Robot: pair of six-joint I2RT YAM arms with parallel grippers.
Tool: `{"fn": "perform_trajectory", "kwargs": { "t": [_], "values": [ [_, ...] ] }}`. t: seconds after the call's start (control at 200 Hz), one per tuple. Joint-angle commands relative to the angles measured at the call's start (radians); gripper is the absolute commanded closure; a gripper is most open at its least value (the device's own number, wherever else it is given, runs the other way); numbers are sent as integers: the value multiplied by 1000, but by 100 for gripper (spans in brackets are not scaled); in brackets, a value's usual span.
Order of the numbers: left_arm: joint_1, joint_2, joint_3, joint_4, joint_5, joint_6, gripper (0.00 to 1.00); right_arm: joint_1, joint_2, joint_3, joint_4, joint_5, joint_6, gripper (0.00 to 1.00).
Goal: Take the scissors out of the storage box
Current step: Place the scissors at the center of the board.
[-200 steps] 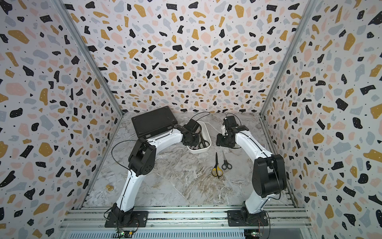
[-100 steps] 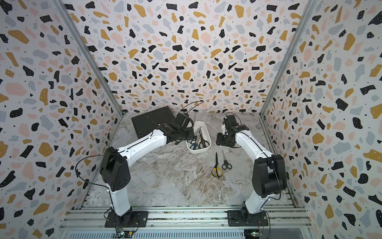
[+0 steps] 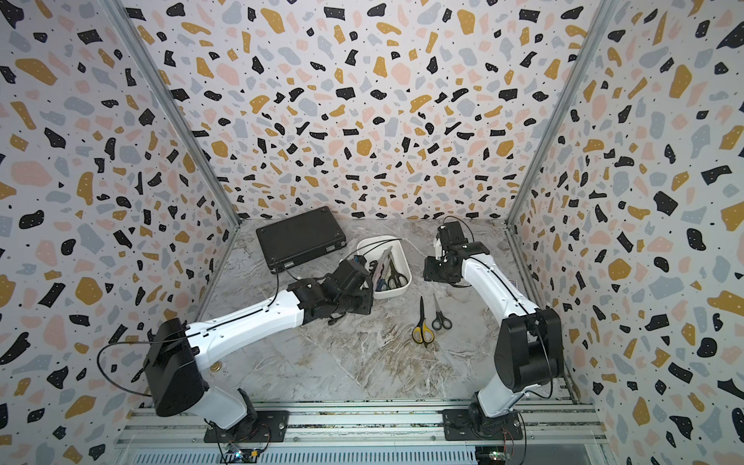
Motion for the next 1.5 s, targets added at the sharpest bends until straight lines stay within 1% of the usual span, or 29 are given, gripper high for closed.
{"fn": "perform_trajectory", "kwargs": {
  "t": [0.0,0.13,0.19,0.215,0.446,0.621,0.726,0.791,0.841,0.926,1.046,1.086,1.176,1.286,1.382,1.497],
  "values": [
    [-49,-22,-88,42,-88,-100,100,-2,-62,-12,-44,27,-14,47],
    [-103,4,-143,72,-119,-167,100,-2,-97,-46,-46,27,-11,47],
    [-126,23,-149,82,-128,-171,100,-2,-111,-64,-48,29,-11,47],
    [-133,31,-152,84,-131,-207,100,-2,-116,-71,-48,29,-11,47],
    [-194,103,-174,130,-120,-303,100,-2,-150,-117,-49,37,-17,47],
    [-234,126,-206,148,-119,-422,100,-1,-165,-136,-47,34,-16,47],
    [-282,132,-181,108,-167,-454,100,0,-176,-151,-43,26,-10,47],
    [-300,149,-163,93,-164,-466,100,1,-181,-157,-45,26,-10,47],
    [-302,165,-156,95,-144,-477,100,3,-185,-159,-47,28,-9,47],
    [-300,189,-138,84,-142,-491,100,4,-193,-159,-49,32,-10,47],
    [-294,245,-63,67,-133,-458,100,4,-192,-148,-51,32,-9,47],
    [-285,269,-32,47,-123,-457,100,4,-190,-144,-53,31,-10,47],
    [-270,318,6,62,-91,-449,100,4,-189,-135,-55,31,-13,47],
    [-254,370,57,40,-76,-439,100,4,-189,-129,-57,33,-16,47],
    [-230,394,76,39,-72,-444,100,5,-185,-129,-56,38,-18,47],
    [-204,417,105,37,-74,-423,100,4,-177,-130,-52,44,-22,47]
  ]
}}
